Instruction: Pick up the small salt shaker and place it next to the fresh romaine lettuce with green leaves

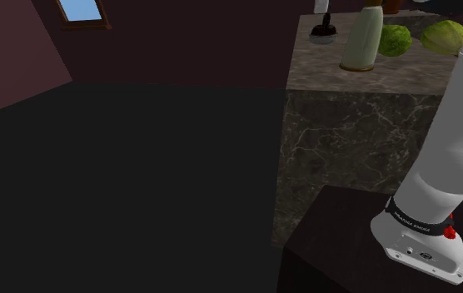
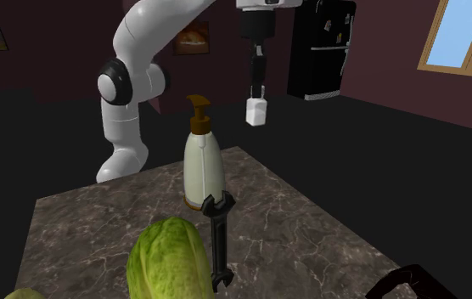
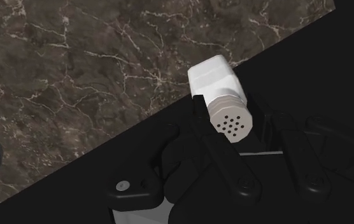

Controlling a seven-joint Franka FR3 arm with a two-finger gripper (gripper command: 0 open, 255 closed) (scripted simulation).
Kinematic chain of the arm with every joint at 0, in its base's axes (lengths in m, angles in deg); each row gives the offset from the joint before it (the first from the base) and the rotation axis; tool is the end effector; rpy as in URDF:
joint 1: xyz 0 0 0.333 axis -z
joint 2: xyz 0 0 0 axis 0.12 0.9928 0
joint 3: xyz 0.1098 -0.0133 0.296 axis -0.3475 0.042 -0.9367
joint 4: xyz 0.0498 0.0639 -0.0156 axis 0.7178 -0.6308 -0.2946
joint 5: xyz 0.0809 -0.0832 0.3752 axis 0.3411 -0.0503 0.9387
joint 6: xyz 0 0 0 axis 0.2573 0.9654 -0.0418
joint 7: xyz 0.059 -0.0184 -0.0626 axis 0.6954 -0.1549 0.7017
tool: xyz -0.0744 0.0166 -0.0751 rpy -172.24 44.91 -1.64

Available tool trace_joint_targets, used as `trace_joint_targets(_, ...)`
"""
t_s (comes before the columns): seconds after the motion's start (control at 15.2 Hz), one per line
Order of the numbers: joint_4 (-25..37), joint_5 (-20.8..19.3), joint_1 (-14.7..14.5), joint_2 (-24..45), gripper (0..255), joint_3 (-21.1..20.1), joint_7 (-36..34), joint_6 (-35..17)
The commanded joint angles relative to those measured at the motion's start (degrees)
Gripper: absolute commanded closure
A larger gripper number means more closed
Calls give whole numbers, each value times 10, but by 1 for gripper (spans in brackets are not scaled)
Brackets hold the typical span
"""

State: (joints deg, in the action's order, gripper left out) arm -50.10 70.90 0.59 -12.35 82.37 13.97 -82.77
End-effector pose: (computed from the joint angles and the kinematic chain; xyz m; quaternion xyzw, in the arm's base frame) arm 0.4340 -0.2260 0.8074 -0.9992 0.0386 -0.0075 0.0054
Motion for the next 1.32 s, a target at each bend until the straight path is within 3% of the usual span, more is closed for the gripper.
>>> trace_joint_targets(0.0, 2, -2, 6, -5, 255, 4, 12, 8)
trace_joint_targets(0.53, -136, -63, 28, -121, 255, 32, 96, -25)
trace_joint_targets(1.25, -178, -105, 84, -175, 255, 113, 252, -25)
